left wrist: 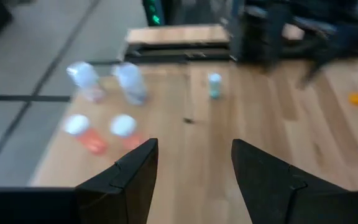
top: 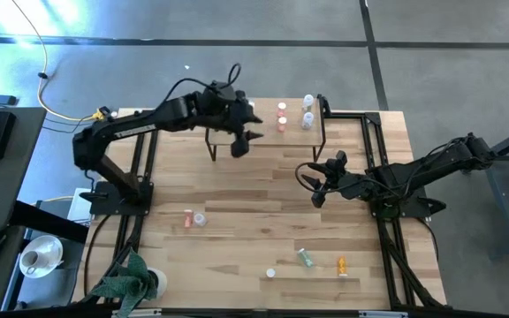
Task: Pick and place medicine bottles onto shelf by color
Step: Put the top blue pill bottle on the shelf
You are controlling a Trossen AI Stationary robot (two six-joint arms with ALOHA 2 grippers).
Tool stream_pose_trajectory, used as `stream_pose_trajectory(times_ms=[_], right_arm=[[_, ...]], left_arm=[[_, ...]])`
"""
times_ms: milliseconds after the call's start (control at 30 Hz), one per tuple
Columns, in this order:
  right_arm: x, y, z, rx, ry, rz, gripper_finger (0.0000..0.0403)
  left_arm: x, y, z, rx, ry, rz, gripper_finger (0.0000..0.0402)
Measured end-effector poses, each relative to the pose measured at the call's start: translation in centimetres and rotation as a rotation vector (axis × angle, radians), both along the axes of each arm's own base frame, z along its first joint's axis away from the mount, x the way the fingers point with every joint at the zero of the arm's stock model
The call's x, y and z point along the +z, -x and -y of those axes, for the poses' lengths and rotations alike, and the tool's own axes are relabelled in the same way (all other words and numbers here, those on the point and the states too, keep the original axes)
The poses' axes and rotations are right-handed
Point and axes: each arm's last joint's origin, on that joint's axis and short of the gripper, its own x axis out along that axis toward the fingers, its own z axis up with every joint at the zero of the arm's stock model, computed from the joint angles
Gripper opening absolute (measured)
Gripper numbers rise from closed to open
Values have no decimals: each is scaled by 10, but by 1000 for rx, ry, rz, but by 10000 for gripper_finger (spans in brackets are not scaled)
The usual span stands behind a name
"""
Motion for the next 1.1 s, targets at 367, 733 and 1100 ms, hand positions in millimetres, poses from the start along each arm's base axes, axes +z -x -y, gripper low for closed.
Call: stream_pose_trajectory(times_ms=[367,733,1100], right_arm=[[-1,1,-1,38,-19,-20,183],[-16,17,-16,-17,-129,-95,183],[-37,41,-29,-216,-221,-130,183]], left_arm=[[-81,-10,35,-72,86,-65,193],[-132,-4,86,-152,147,48,193],[-150,-1,129,-242,142,81,193]])
